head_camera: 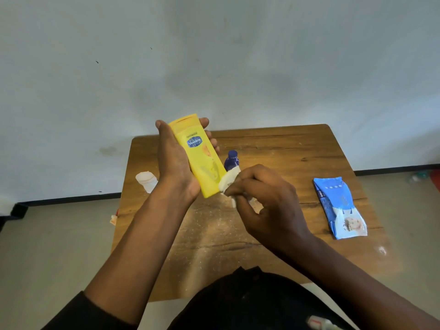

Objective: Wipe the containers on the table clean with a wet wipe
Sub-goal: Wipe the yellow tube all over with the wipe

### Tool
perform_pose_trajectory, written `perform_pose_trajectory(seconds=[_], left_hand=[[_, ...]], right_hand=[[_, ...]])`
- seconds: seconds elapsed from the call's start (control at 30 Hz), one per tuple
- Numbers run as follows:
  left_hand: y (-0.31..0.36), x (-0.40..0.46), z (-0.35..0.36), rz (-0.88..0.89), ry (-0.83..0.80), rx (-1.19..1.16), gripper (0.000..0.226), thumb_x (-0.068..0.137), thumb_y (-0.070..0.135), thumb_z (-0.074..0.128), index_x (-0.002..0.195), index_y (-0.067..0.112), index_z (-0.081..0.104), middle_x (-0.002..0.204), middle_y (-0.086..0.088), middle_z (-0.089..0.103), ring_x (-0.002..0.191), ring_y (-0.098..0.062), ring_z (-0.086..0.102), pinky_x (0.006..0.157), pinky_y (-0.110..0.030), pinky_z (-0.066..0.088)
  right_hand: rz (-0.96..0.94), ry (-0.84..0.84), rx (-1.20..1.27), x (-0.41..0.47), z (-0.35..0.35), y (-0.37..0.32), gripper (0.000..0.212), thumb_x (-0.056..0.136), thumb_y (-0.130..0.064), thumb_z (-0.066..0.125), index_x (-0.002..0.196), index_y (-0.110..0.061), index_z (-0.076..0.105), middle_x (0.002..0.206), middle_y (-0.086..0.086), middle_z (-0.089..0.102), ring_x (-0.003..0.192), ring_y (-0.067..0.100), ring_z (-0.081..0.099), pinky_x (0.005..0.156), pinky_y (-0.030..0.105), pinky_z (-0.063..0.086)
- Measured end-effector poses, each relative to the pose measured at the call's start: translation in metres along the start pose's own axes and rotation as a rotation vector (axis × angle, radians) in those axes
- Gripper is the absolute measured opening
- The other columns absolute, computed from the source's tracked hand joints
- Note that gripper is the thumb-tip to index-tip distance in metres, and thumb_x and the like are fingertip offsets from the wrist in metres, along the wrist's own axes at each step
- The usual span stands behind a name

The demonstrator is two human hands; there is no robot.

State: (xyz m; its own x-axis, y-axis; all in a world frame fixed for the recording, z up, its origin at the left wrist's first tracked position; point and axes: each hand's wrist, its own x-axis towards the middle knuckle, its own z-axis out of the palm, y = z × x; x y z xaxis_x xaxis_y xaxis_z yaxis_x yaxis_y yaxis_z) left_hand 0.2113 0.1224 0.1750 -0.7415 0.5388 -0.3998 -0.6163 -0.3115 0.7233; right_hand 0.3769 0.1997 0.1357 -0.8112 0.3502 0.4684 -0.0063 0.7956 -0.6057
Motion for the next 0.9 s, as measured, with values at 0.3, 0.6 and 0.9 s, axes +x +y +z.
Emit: perform_pose_trajectory(seconds=[0.3, 0.6, 0.9], left_hand=[[-0.006, -0.003, 0.002, -0.002, -0.037, 0.018, 0.087, 0.103, 0.069, 0.013, 0.104, 0.006, 0.074, 0.077, -0.009, 0.066, 0.066, -0.021, 0.064, 0.069, -0.034, 0.056], [-0.007, -0.012, 0.002, 0.004, -0.060, 0.078, 0.087, 0.103, 0.070, 0.014, 0.102, 0.006, 0.075, 0.077, -0.009, 0.067, 0.067, -0.021, 0.065, 0.070, -0.034, 0.057], [-0.028, -0.037, 0.013, -0.068, -0.078, 0.135, 0.078, 0.103, 0.068, 0.023, 0.095, 0.012, 0.077, 0.091, -0.014, 0.077, 0.085, -0.027, 0.075, 0.081, -0.037, 0.060]], right_hand=[[-0.098, -0.021, 0.086, -0.008, 0.003, -0.016, 0.016, 0.087, -0.001, 0.078, 0.100, -0.010, 0.079, 0.099, 0.002, 0.070, 0.091, 0.014, 0.065, 0.072, 0.032, 0.054], [-0.071, 0.008, 0.019, -0.001, 0.009, -0.017, 0.014, 0.092, -0.007, 0.074, 0.104, -0.011, 0.079, 0.101, 0.003, 0.069, 0.092, 0.008, 0.058, 0.073, 0.023, 0.046], [0.013, 0.188, 0.019, 0.041, -0.001, -0.013, 0.019, 0.090, -0.003, 0.078, 0.109, -0.007, 0.079, 0.104, 0.008, 0.073, 0.098, 0.018, 0.068, 0.084, 0.025, 0.052]])
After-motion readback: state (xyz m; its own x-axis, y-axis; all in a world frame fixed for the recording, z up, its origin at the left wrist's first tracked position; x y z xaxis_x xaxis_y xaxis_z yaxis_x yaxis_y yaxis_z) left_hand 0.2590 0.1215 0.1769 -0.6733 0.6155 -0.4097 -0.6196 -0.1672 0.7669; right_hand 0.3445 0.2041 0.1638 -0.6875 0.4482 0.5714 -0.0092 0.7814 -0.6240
